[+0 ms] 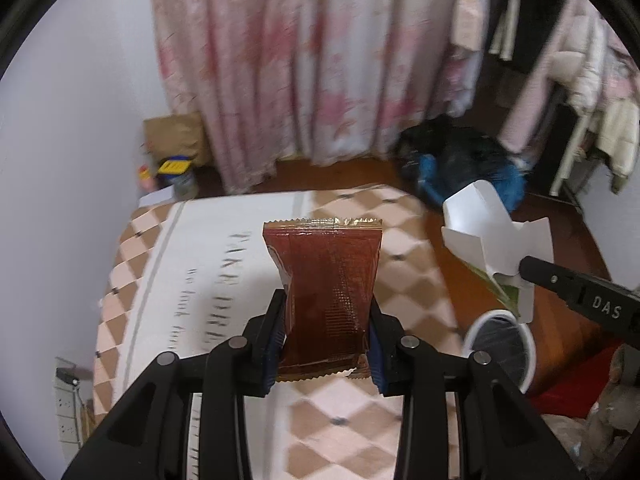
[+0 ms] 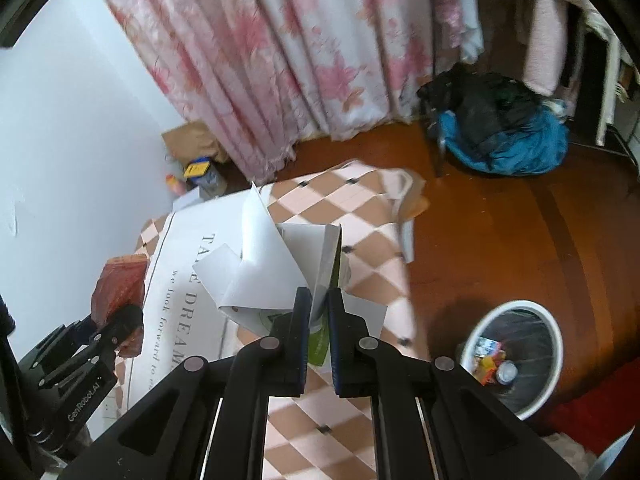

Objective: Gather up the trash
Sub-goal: 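Carry the red packet and white paper box over the bin and release both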

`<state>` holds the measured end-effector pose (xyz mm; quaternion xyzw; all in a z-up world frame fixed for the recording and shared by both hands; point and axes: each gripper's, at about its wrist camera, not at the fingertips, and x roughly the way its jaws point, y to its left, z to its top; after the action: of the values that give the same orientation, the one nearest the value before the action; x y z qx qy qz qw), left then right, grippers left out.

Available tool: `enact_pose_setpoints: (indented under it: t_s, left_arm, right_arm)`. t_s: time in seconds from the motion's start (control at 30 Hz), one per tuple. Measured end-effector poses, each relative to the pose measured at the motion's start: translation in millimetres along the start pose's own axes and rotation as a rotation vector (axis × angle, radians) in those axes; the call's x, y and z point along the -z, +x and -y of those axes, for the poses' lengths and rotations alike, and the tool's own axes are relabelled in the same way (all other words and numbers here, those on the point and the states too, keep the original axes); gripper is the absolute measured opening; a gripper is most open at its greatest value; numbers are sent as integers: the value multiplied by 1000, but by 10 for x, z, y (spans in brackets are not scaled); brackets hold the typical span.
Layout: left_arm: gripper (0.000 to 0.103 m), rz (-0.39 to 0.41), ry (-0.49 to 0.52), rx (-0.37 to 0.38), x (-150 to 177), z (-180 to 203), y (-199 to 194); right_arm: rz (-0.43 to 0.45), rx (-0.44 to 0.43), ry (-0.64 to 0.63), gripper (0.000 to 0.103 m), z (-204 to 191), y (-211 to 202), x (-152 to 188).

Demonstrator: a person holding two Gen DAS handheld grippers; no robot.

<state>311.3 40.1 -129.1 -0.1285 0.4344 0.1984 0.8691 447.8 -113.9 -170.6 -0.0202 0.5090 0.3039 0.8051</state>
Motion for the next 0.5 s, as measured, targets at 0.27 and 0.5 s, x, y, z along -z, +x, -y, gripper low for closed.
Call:
enact_pose_setpoints:
  t_s: [0.27,0.5]
  left_arm:
    - [32,13,122,163,97,1230,-223]
    - [32,-139,202,282,392,2279,345]
  right_arm:
    - [47,89,130,9,1204,-775,406]
    - [-10,178,302,9,2548,-846,996]
